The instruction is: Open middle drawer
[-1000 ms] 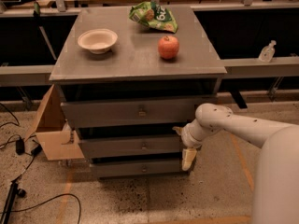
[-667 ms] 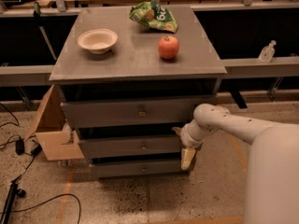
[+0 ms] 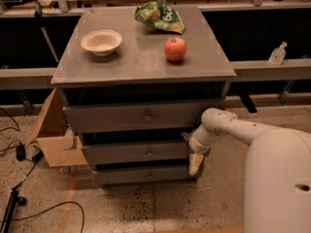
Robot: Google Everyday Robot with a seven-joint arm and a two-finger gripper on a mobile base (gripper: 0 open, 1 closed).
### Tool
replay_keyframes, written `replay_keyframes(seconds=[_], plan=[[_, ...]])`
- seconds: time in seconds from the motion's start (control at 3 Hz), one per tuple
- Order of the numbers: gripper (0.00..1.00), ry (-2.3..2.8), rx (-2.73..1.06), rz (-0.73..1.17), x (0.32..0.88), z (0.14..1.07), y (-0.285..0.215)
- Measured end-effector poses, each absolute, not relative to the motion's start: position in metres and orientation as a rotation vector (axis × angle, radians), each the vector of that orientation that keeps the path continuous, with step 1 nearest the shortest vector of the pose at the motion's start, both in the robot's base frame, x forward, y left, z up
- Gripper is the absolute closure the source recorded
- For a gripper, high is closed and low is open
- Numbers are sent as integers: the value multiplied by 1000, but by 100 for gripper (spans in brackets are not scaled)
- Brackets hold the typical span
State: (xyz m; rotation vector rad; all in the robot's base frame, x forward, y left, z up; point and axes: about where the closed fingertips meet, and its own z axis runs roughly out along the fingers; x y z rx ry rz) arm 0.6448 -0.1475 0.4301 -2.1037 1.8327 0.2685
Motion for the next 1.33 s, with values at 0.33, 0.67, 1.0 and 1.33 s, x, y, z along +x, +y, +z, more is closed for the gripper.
replay_keyframes(seconds=[0.33, 0.67, 1.0, 1.33], plan=[[17, 1845, -2102, 278, 650, 420, -149], [41, 1856, -2097, 295, 649, 415, -149], [64, 1856, -2097, 295, 648, 416, -149], [95, 1856, -2097, 295, 648, 419, -149]])
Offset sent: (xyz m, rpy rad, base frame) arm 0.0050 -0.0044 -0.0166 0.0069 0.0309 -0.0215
